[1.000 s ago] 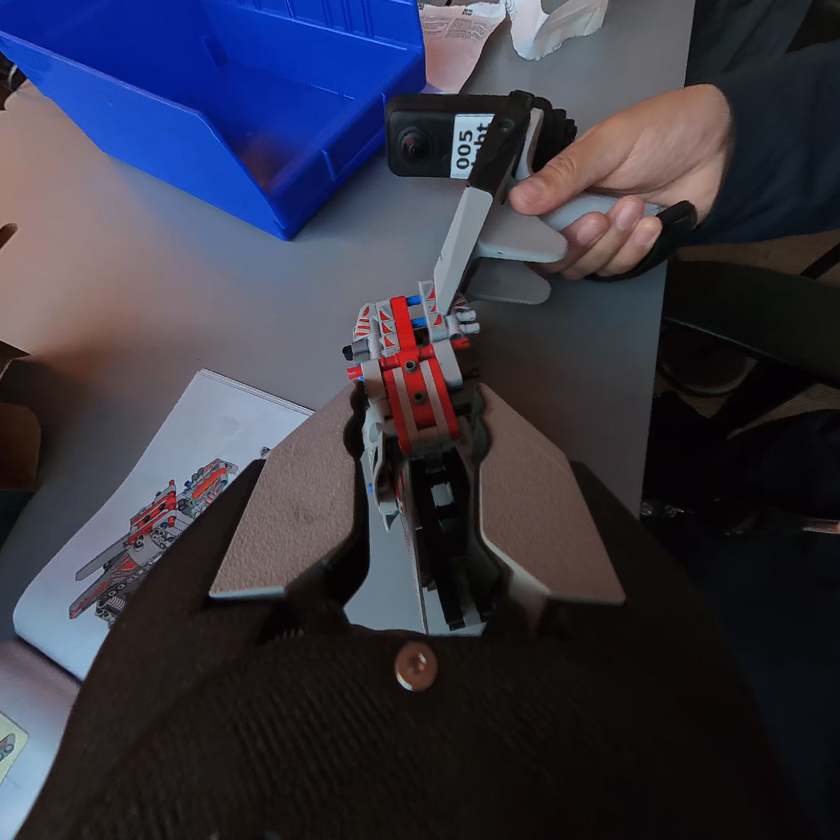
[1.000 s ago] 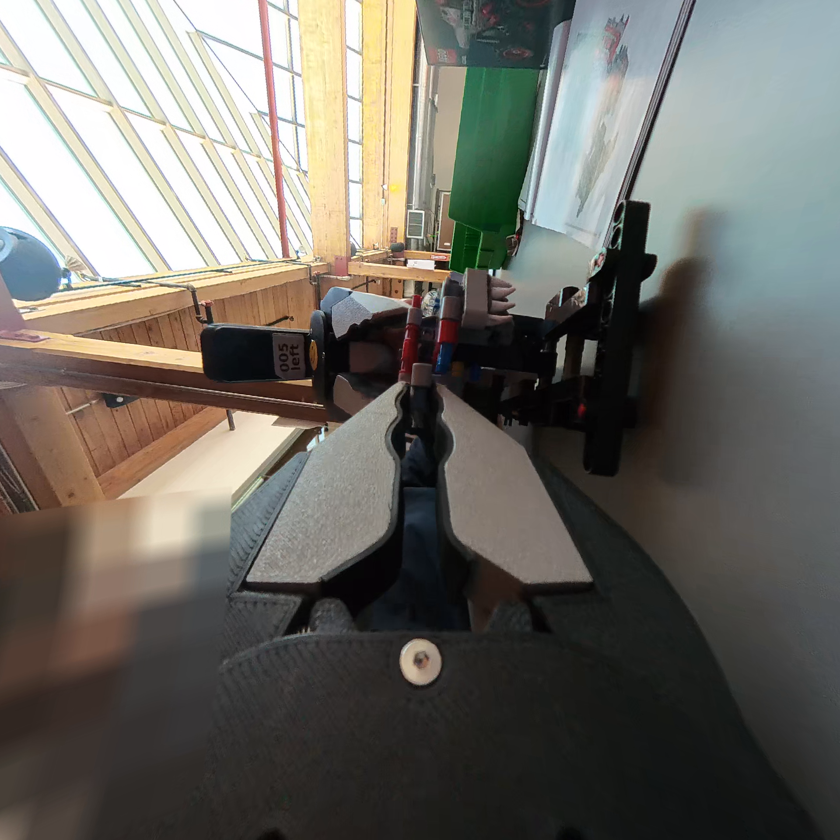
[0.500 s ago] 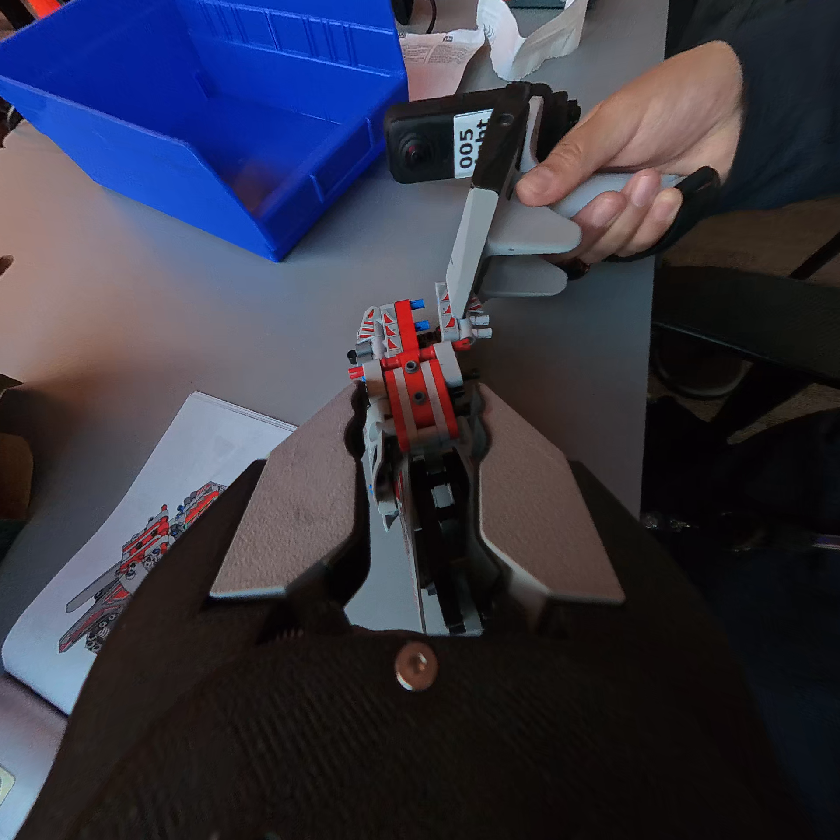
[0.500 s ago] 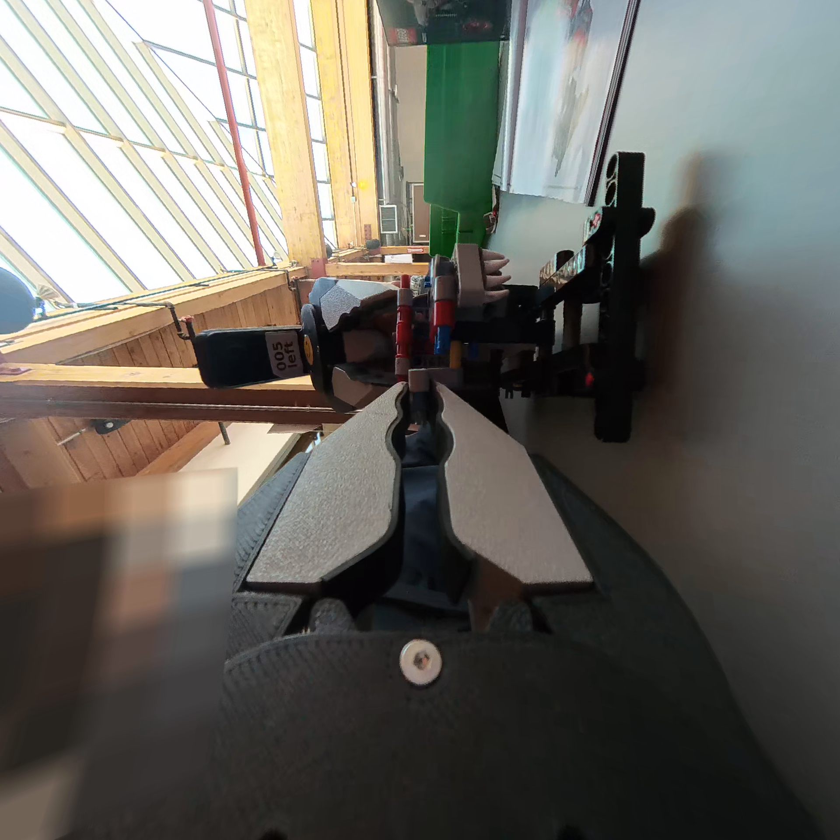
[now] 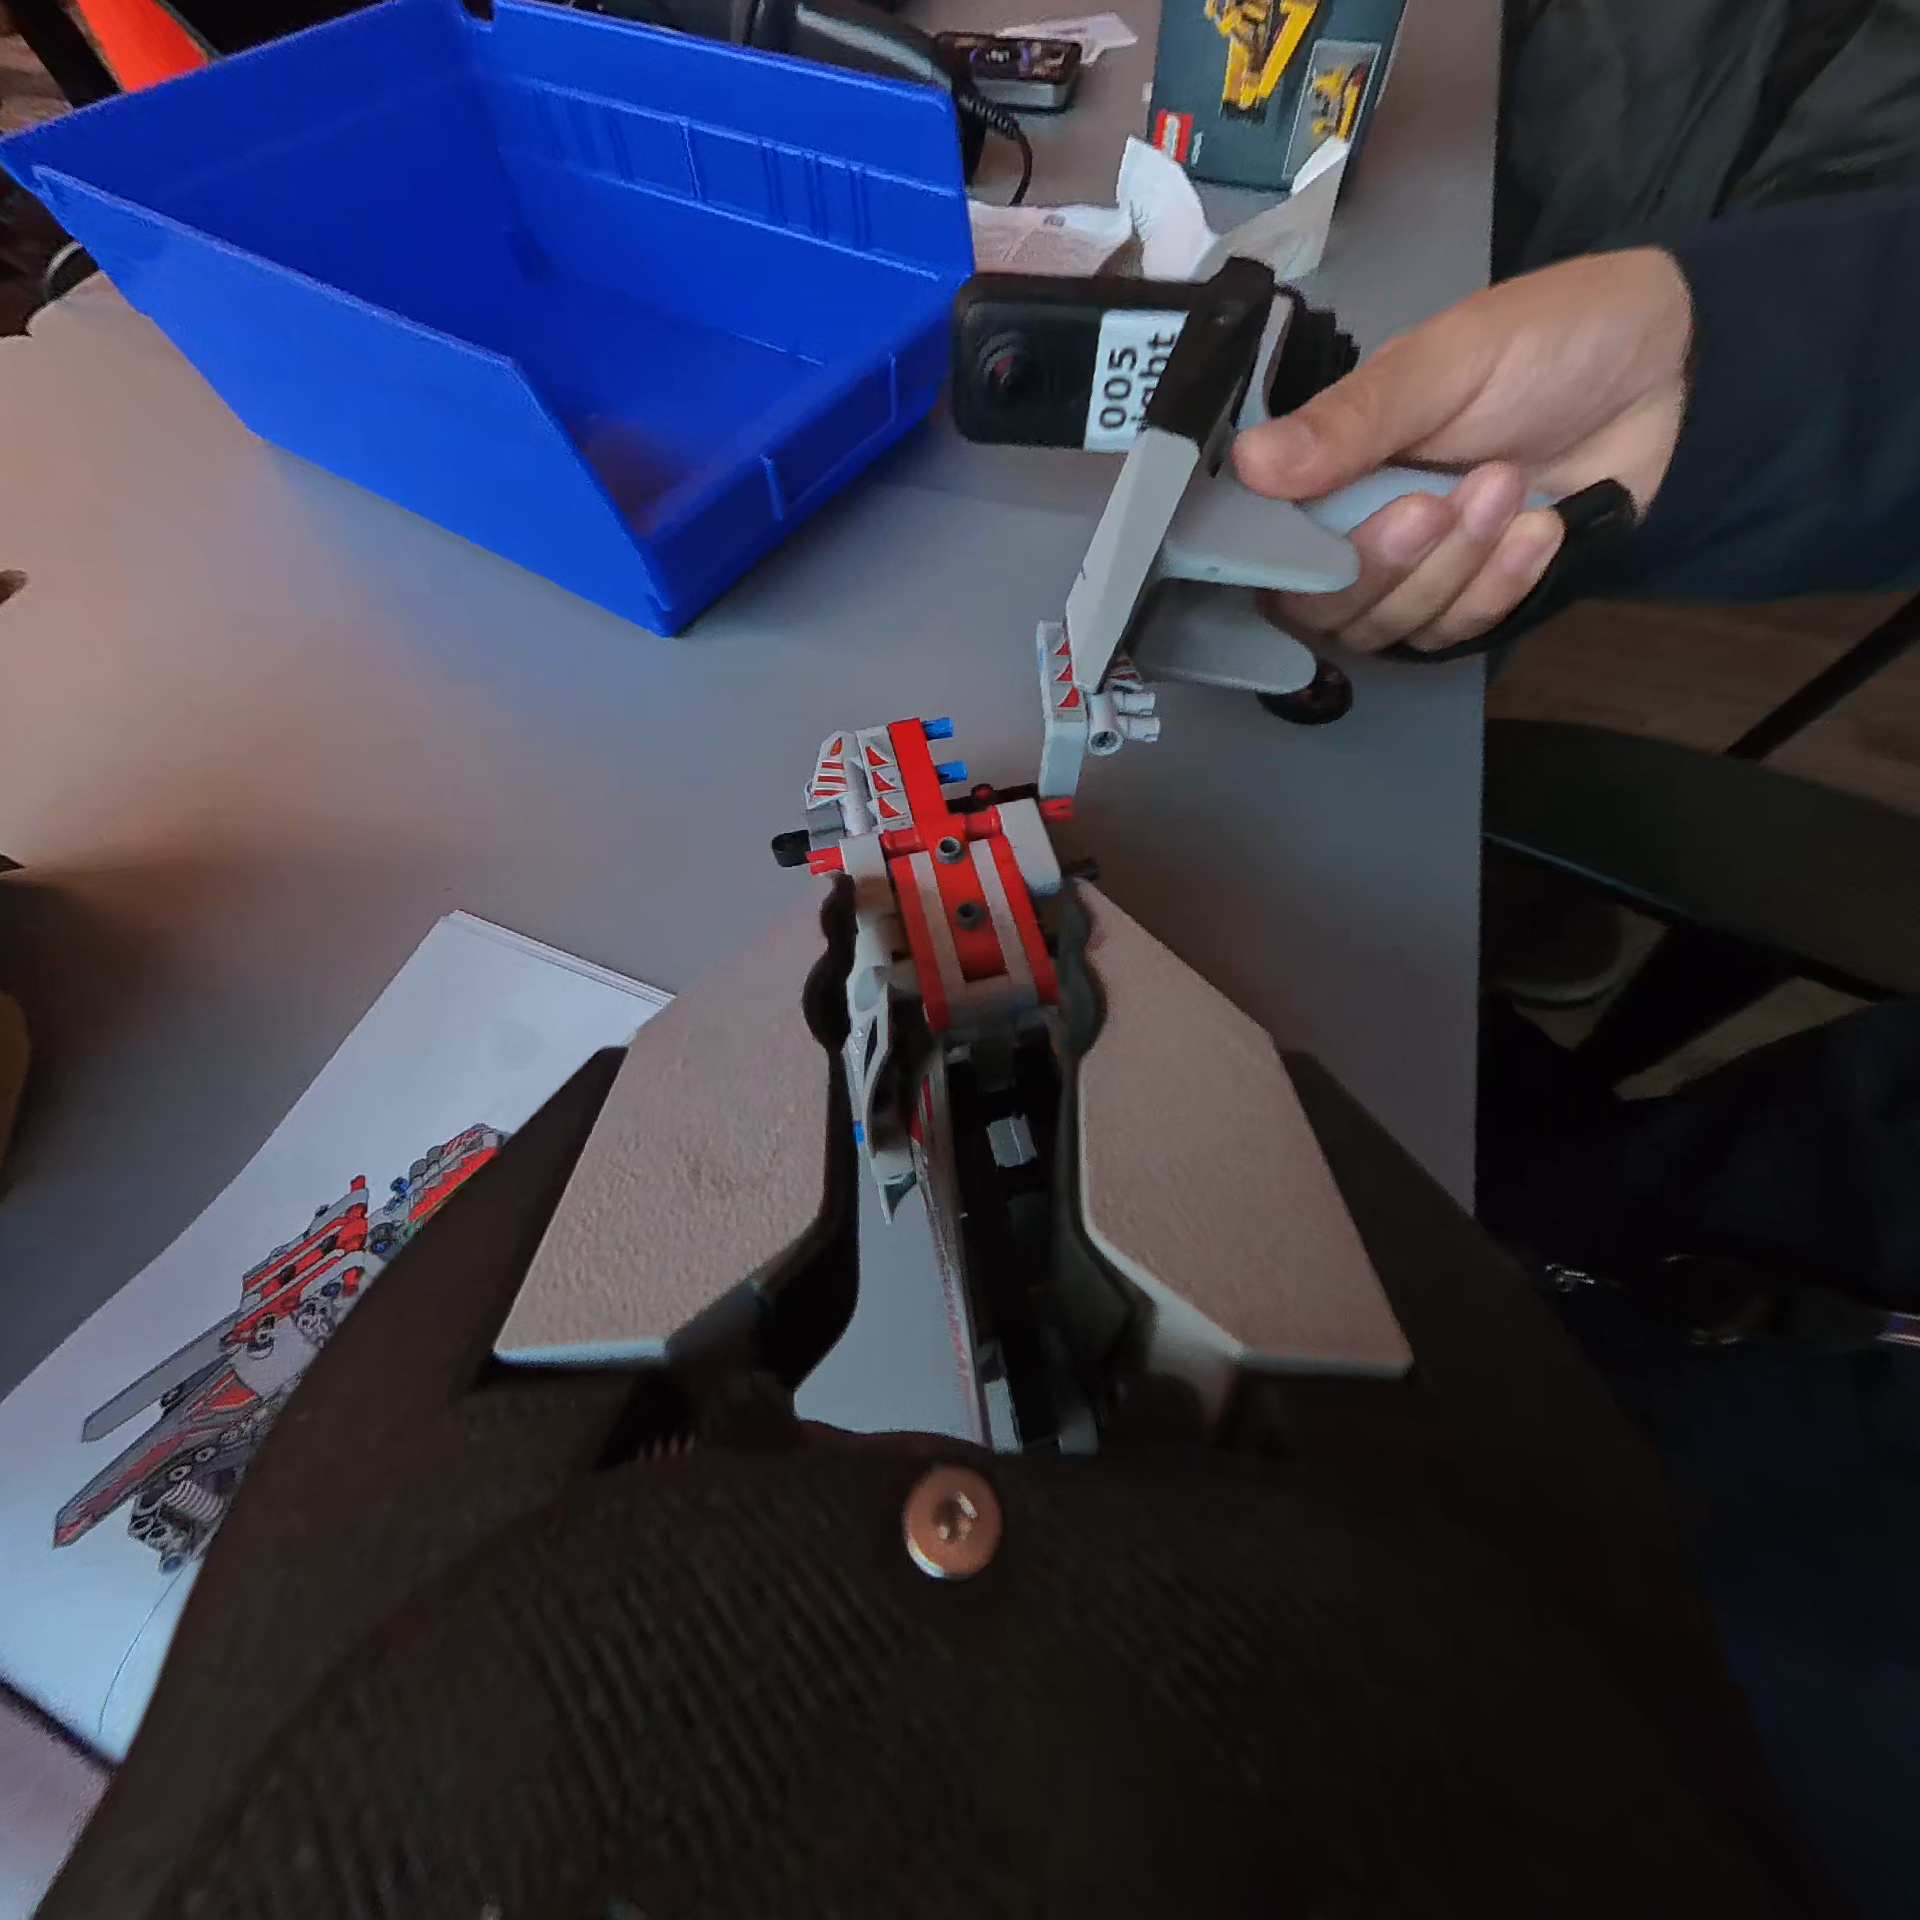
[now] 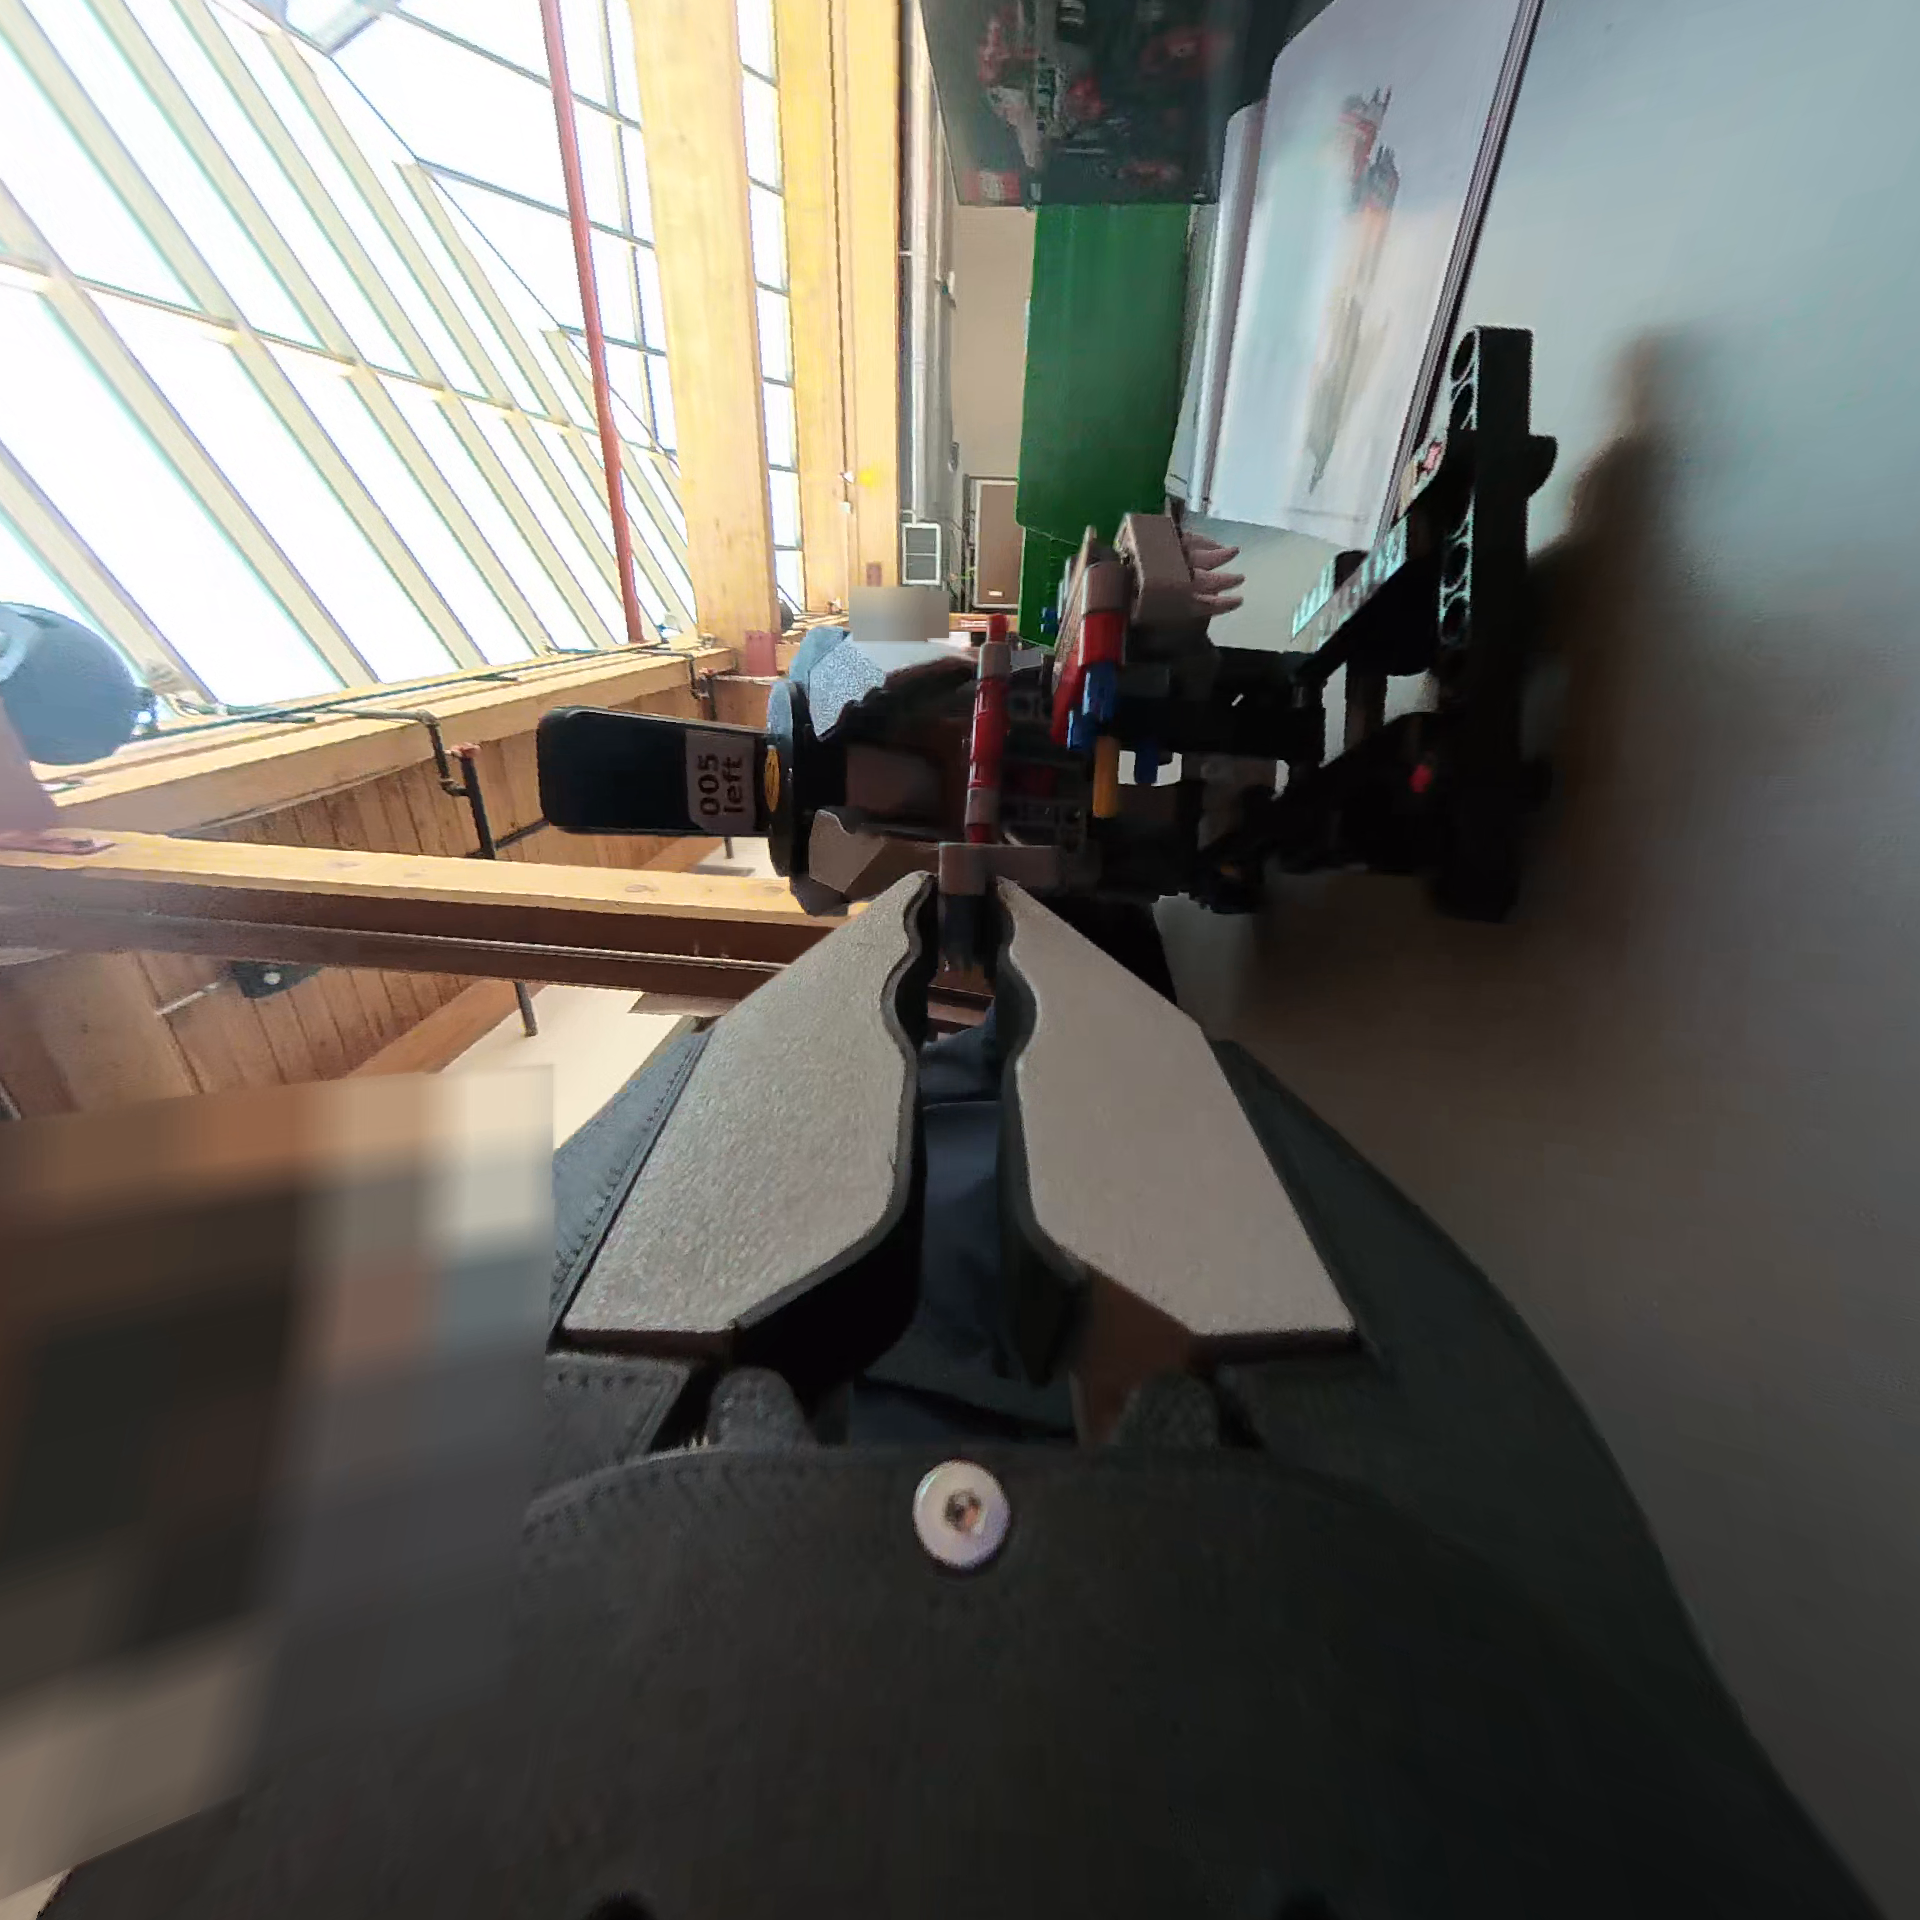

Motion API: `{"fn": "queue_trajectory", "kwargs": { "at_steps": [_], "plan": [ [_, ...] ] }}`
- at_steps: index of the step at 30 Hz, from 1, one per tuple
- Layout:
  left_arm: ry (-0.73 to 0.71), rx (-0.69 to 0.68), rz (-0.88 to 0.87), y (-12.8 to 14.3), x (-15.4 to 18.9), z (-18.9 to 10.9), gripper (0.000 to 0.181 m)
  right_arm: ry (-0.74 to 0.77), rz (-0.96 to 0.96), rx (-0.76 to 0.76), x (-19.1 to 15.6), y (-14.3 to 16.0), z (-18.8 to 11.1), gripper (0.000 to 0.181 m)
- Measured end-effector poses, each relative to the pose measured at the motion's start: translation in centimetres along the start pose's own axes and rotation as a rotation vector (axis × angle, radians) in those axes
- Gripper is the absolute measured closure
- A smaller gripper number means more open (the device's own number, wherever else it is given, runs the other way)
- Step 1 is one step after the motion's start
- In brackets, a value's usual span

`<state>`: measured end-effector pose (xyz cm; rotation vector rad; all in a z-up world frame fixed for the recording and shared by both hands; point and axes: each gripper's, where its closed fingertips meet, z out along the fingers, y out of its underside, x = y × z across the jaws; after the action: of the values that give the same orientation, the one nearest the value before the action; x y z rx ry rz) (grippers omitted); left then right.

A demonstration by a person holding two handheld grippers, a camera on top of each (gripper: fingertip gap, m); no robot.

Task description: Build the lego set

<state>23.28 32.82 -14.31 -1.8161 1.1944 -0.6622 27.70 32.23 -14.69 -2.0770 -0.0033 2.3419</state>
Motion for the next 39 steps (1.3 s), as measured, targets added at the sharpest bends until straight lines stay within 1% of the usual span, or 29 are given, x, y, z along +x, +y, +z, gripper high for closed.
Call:
{"fn": "queue_trajectory", "kwargs": {
  "at_steps": [3, 7, 12, 18, 23, 30, 33, 39],
  "plan": [
    [0.048, 0.040, -0.021, -1.1, 0.1, -1.0, 0.145, -0.057, 0.034, 0.009, -0.3, -0.1, 0.5, 0.178],
    [0.025, 0.061, -0.011, -2.3, -1.0, -2.6, 0.145, -0.086, 0.070, 0.018, -0.4, -0.2, 0.4, 0.177],
    [0.015, 0.022, -0.021, -1.4, -1.9, -2.5, 0.144, -0.087, 0.137, 0.032, 0.2, -0.1, 0.3, 0.178],
    [0.028, -0.011, -0.034, -0.3, -2.3, -1.8, 0.143, -0.108, 0.161, 0.022, 0.4, 0.4, 0.6, 0.177],
    [0.189, -0.019, -0.105, -0.3, -1.3, -1.7, 0.140, -0.084, 0.133, 0.025, 1.0, -0.1, 0.4, 0.177],
    [0.413, -0.110, -0.180, 0.5, -0.5, -1.1, 0.138, -0.035, 0.091, 0.011, 1.5, -0.2, 0.8, 0.177],
    [0.465, -0.137, -0.178, 0.8, -0.2, -0.8, 0.136, -0.006, 0.065, 0.000, 1.6, -0.3, 0.9, 0.177],
    [0.550, -0.131, -0.167, 0.8, 0.2, -0.9, 0.133, 0.031, -0.007, -0.016, 1.9, -0.4, 0.9, 0.177]
  ]
}}
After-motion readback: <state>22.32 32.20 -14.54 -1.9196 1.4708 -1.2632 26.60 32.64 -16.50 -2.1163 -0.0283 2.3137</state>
